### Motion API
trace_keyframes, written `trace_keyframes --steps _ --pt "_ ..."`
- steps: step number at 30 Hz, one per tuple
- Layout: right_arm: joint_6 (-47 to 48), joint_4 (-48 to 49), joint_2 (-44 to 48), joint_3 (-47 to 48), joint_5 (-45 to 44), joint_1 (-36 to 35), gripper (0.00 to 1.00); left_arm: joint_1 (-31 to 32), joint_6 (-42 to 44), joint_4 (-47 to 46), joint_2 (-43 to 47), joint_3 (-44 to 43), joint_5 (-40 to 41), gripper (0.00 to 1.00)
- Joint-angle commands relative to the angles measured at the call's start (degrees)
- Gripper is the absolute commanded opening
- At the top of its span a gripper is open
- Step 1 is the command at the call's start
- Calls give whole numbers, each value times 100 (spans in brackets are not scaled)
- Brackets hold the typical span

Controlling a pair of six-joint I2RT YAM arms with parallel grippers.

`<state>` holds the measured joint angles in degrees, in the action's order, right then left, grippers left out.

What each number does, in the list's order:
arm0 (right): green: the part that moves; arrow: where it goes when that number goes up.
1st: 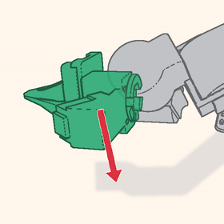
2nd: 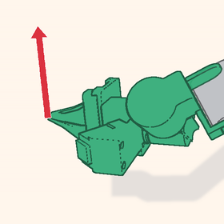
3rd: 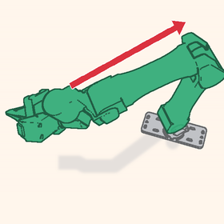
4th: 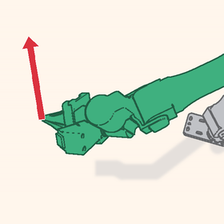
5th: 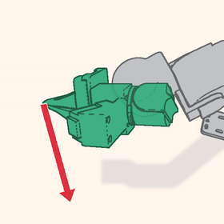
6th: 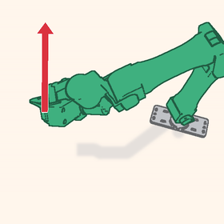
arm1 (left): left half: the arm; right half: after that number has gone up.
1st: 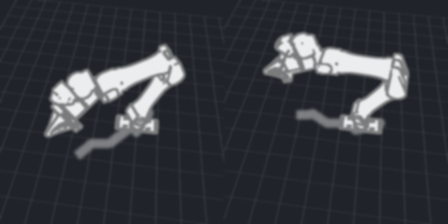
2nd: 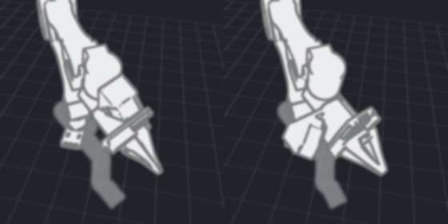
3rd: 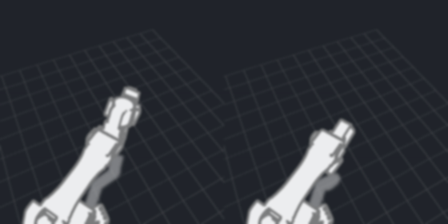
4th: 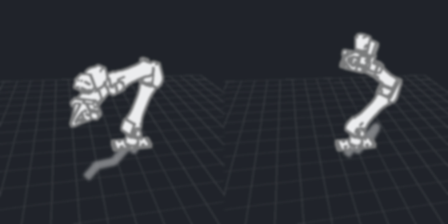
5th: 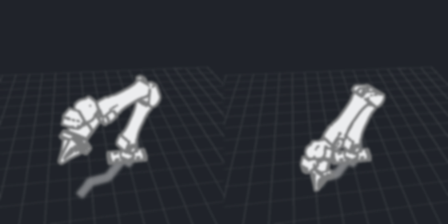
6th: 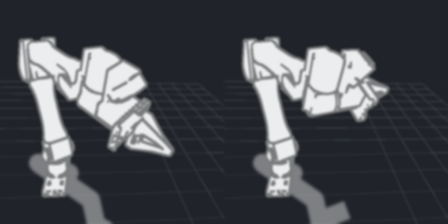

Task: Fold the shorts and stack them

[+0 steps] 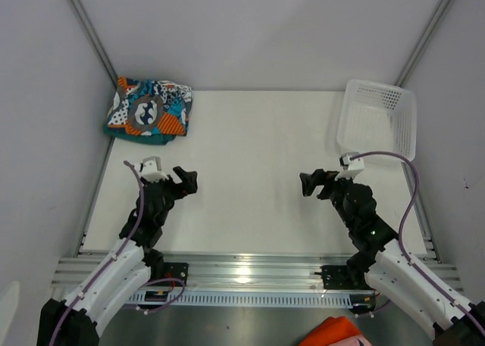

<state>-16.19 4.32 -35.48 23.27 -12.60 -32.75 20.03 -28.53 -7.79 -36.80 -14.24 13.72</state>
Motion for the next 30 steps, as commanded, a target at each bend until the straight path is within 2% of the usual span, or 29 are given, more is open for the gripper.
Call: trace_keyframes --steps 1,5,7,11,23,30 --pt "-253 -229 619 -489 -821 15 100 62 6 -610 716 446 -97 99" --pt "-341 -335 1236 -1016 -1165 23 99 54 -134 -460 1419 957 -106 99" --pt "-482 -396 1438 -1105 -1359 50 99 62 -135 -617 1735 1141 -403 99" --pt "-622 -379 1431 -1140 -1412 155 99 62 -188 -741 1965 1388 -466 99" --pt "-711 -282 1263 -1184 -1254 260 100 54 -12 -969 1421 1222 -747 99" --pt "-720 -334 1298 -1167 -1262 305 100 62 -12 -961 1430 1231 -625 99"
